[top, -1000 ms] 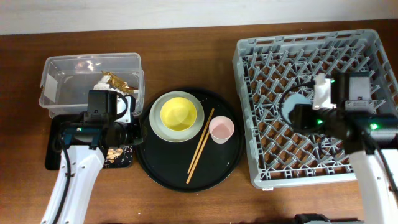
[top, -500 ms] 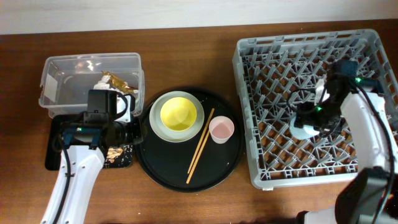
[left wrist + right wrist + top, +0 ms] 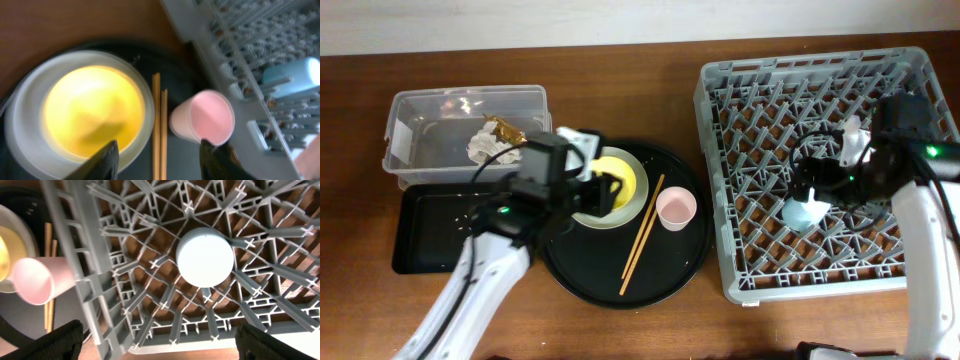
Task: Sort waste into correct bins and load items into the dishwasher rack
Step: 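Grasp the pink cup with the left gripper and hand it to the right gripper, then place the pink cup upside down on the rack with the right gripper, then grasp the yellow bowl from the plate with the right gripper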
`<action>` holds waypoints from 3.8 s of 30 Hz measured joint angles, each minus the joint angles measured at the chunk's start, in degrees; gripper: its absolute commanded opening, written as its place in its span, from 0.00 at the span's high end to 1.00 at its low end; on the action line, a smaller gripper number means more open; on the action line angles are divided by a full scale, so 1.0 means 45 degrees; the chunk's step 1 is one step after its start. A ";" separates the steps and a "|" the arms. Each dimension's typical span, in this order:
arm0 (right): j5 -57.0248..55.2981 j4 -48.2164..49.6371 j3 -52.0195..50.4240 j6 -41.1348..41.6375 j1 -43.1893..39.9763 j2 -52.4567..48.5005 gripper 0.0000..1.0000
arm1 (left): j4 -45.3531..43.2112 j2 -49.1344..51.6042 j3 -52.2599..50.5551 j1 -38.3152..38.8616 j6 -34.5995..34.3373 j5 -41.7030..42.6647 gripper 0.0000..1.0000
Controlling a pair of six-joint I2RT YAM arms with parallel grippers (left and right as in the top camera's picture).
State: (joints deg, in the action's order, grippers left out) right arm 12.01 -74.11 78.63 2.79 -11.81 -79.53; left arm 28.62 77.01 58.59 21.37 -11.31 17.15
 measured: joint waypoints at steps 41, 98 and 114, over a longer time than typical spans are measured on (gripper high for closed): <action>1.1783 0.1355 0.0029 -0.6790 0.4770 -0.0442 0.28 | -0.6193 0.2171 0.0005 -0.0267 -0.3939 1.3070 1.00; 0.0593 -0.3852 0.9398 -0.1078 0.2550 -0.7446 0.10 | 0.5518 -0.1865 -0.0029 -0.2798 -0.1025 -0.3405 0.07; 0.0078 -0.0743 0.9408 0.0665 0.9782 -1.0399 0.32 | 0.6154 -0.1865 -0.0029 -0.4711 -0.1209 -0.3487 0.03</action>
State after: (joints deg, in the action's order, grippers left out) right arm 12.36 -77.45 120.97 5.78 32.21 -126.32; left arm 56.31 68.62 58.46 0.16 -16.75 1.45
